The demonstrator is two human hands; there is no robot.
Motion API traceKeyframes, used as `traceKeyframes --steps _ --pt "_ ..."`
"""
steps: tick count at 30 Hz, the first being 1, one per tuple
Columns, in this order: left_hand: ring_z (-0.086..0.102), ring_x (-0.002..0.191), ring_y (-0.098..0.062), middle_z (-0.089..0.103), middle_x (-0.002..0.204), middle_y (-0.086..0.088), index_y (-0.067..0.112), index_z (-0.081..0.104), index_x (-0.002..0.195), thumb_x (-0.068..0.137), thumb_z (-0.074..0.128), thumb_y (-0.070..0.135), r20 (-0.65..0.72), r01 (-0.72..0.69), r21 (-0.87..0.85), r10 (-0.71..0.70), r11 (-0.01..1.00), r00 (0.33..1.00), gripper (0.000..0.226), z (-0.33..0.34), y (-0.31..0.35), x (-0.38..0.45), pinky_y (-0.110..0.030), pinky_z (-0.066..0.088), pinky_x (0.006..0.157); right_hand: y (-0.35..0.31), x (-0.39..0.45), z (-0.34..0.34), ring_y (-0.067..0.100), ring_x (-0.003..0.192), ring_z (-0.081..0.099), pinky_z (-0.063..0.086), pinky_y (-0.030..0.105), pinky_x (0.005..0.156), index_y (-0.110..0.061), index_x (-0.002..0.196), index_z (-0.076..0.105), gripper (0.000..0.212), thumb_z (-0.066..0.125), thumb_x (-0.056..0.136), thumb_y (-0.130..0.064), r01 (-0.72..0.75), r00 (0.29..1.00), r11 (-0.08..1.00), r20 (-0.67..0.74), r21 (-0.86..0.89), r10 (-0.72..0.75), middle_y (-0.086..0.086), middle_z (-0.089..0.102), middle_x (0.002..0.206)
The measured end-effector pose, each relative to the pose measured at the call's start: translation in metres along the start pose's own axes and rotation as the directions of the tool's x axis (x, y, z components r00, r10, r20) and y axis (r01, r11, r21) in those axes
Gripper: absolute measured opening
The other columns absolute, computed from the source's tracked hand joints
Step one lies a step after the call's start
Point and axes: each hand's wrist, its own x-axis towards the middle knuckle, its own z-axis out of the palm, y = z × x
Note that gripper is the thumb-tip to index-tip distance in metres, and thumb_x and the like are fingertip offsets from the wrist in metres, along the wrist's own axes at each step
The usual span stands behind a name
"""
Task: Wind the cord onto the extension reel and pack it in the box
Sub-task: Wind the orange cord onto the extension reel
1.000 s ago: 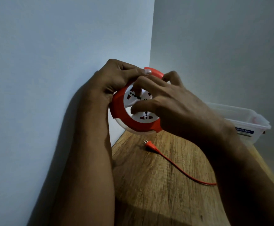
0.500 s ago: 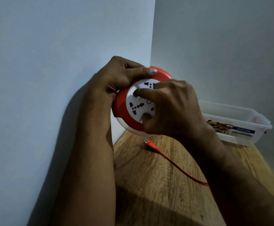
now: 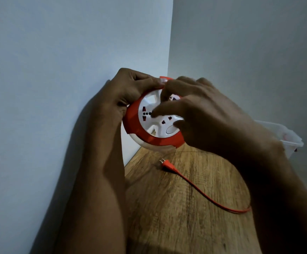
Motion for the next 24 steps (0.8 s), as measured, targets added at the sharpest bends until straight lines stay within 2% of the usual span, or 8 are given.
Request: traceKeyframes --steps 2,4,7,12,15,19,21,24 --pt "0.073 0.083 -0.02 0.078 0.09 0.007 0.033 0.078 0.091 0.086 0.07 0.055 0.012 -0.002 0.013 0.002 1.0 1.0 0.024 -0.001 0.002 -0.002 -0.03 0.056 0.07 0.001 0.001 0.006 0.025 0.133 0.038 0.036 0.042 0.095 -0.034 0.121 0.063 0.053 0.079 0.073 -0.018 0.081 0.994 0.995 0.081 -0.05 -0.077 0.002 0.049 0.135" --pt "0.075 0.079 -0.017 0.079 0.085 0.009 0.032 0.08 0.089 0.084 0.072 0.054 0.031 -0.003 0.018 0.003 1.0 1.0 0.023 -0.001 0.003 -0.002 -0.029 0.059 0.069 -0.002 0.004 0.014 0.025 0.138 0.031 0.033 0.047 0.101 -0.036 0.12 0.063 0.056 0.083 0.068 -0.025 0.123 0.988 0.986 0.111 -0.11 -0.111 0.003 0.044 0.141" --pt "0.074 0.061 -0.004 0.076 0.068 0.016 0.032 0.078 0.083 0.084 0.074 0.048 0.087 -0.017 0.02 0.015 1.0 0.996 0.017 -0.002 0.004 -0.002 -0.013 0.053 0.05 -0.006 0.008 0.021 0.028 0.135 0.033 0.026 0.05 0.102 -0.037 0.113 0.067 0.05 0.085 0.066 -0.033 0.135 0.986 0.979 0.119 -0.152 -0.117 0.005 0.043 0.141" --pt "0.077 0.07 -0.012 0.08 0.08 0.005 0.027 0.081 0.089 0.082 0.076 0.05 0.114 -0.034 0.011 0.032 0.999 0.993 0.024 -0.002 0.004 -0.003 -0.025 0.059 0.066 -0.003 0.007 0.037 0.028 0.12 0.022 0.032 0.046 0.095 -0.041 0.107 0.069 0.045 0.085 0.065 -0.04 0.092 0.996 0.989 0.011 -0.119 -0.092 0.006 0.047 0.136" --pt "0.076 0.069 -0.009 0.08 0.079 0.008 0.031 0.081 0.085 0.079 0.078 0.05 0.102 -0.023 0.009 0.022 1.0 0.995 0.021 0.0 0.004 -0.001 -0.027 0.057 0.067 0.001 0.006 0.039 0.029 0.119 0.03 0.035 0.05 0.091 -0.04 0.11 0.069 0.051 0.087 0.062 -0.04 0.088 0.996 0.991 -0.014 -0.096 -0.09 0.009 0.049 0.13" --pt "0.078 0.08 -0.017 0.081 0.086 0.004 0.027 0.083 0.094 0.081 0.079 0.05 0.099 -0.02 0.021 0.018 1.0 0.995 0.027 0.001 0.005 0.002 -0.038 0.062 0.082 0.003 0.008 0.04 0.034 0.121 0.046 0.038 0.054 0.088 -0.037 0.117 0.066 0.06 0.088 0.061 -0.039 0.109 0.991 0.984 -0.067 -0.143 -0.12 0.014 0.05 0.127" --pt "0.077 0.078 -0.015 0.081 0.085 0.007 0.029 0.083 0.091 0.082 0.078 0.05 0.076 -0.018 0.019 0.016 1.0 0.997 0.023 0.001 0.004 0.001 -0.033 0.061 0.077 0.006 0.007 0.042 0.033 0.117 0.05 0.04 0.05 0.086 -0.035 0.123 0.063 0.061 0.08 0.066 -0.041 0.077 0.989 0.986 -0.113 -0.146 -0.094 0.013 0.052 0.125" --pt "0.076 0.07 -0.01 0.079 0.08 0.013 0.034 0.08 0.083 0.082 0.075 0.055 0.029 -0.016 -0.001 0.016 1.0 0.999 0.021 -0.001 0.003 -0.002 -0.023 0.056 0.061 0.003 0.004 0.044 0.027 0.089 0.062 0.048 0.038 0.077 -0.024 0.126 0.063 0.059 0.068 0.07 -0.041 -0.048 0.967 0.999 -0.252 -0.02 0.042 0.009 0.064 0.105"
